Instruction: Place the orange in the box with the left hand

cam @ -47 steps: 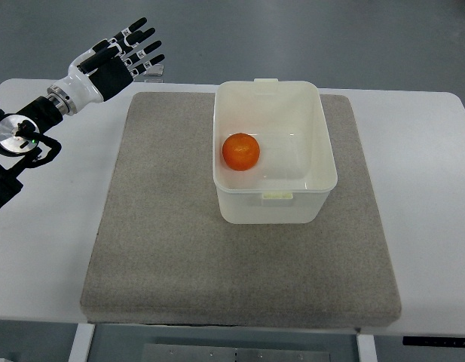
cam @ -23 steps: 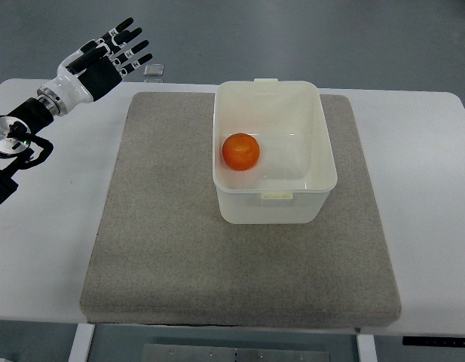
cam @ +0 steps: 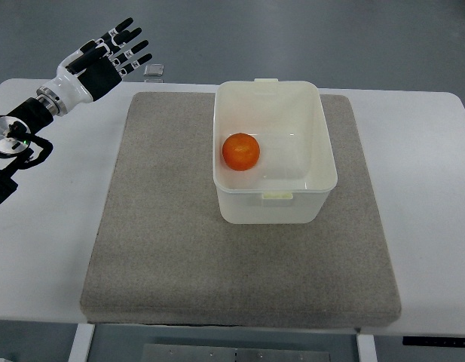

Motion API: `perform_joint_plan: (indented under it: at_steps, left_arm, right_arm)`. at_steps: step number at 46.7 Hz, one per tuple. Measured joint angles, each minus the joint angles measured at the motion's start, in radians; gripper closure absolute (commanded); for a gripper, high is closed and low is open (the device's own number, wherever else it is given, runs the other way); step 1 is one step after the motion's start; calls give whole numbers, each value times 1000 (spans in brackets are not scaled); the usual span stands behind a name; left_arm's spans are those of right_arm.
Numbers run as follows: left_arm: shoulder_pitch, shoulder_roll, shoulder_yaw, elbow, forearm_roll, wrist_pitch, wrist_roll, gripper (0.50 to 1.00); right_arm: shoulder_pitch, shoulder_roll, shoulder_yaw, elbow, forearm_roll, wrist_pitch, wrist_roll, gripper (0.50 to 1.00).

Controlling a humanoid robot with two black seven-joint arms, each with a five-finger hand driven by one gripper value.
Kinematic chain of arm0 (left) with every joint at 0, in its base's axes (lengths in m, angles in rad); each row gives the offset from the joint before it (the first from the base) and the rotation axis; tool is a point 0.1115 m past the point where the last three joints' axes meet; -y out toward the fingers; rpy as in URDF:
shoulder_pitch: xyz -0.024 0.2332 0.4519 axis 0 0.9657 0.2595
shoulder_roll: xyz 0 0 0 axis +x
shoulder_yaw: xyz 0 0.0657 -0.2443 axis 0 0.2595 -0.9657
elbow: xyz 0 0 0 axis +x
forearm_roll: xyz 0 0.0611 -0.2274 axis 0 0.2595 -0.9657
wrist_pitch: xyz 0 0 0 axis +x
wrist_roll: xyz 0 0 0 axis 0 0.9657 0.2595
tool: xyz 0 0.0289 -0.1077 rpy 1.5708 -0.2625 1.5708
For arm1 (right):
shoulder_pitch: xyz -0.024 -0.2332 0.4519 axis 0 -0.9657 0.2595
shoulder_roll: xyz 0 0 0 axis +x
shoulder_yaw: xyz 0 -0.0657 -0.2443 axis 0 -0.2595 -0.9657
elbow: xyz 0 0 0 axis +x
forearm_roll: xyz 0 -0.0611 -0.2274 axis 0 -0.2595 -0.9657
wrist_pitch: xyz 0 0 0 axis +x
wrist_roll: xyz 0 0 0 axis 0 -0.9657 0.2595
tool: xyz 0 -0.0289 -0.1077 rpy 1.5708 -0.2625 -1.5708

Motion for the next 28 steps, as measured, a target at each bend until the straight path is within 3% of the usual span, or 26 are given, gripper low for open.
perform_joint_plan:
  at_steps: [28]
  left_arm:
    - [0,-3,5,-2,2,-1,1,506]
  right_arm:
    - [0,0,3,6,2,0,1,574]
